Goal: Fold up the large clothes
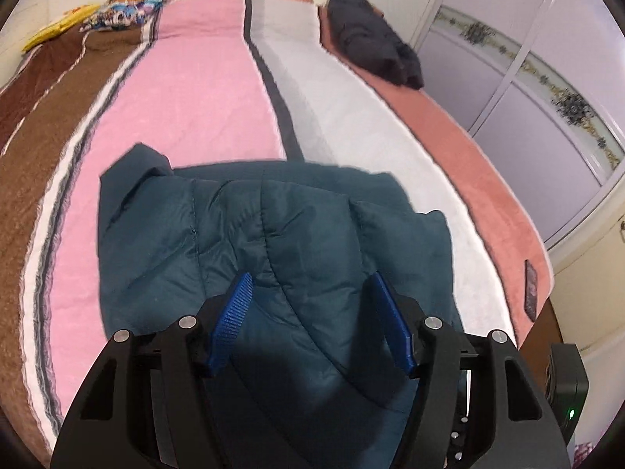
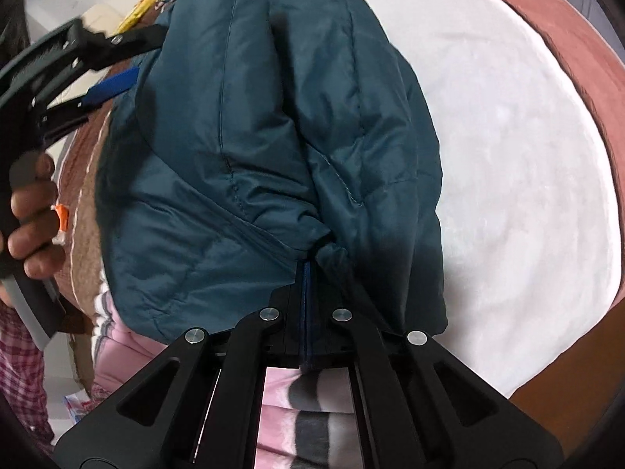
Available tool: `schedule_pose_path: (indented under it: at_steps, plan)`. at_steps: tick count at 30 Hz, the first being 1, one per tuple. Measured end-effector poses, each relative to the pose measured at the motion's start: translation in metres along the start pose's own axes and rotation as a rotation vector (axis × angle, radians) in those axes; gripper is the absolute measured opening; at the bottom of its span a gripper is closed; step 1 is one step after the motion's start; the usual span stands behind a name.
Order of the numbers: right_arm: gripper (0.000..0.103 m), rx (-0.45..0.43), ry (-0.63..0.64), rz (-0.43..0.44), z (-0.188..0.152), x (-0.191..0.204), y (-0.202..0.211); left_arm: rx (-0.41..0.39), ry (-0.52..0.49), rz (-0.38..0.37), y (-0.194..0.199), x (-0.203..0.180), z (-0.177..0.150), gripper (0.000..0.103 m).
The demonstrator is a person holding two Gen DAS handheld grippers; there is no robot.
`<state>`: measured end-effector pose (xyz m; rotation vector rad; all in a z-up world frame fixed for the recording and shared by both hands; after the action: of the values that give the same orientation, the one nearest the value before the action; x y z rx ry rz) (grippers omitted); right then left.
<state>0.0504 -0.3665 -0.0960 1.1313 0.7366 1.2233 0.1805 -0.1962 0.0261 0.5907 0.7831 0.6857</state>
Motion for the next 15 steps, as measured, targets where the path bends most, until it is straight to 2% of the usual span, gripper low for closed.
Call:
schedule_pose_path:
  at_steps: [3, 15]
  plan:
    - [0.000, 0.007, -0.002, -0.004, 0.000, -0.002, -0.006, 0.029, 0.018, 0.019, -0.014, 0.002, 0.001, 0.062]
    - [0.000, 0.023, 0.003, 0.018, -0.003, 0.002, -0.020, 0.056, -0.063, 0.109, -0.038, -0.002, -0.004, 0.064]
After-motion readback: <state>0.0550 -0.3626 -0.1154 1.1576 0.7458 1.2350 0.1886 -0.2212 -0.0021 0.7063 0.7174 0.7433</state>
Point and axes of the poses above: each gripper's, at about its wrist camera, not at the fingertips, and y roughly against the way its jaws point, x to its left, z to its top, the point moved 3 cm from there along -y, roughly the way its jaws point, and after that the axes turned 13 degrees about -z, right-handed, at the moved point
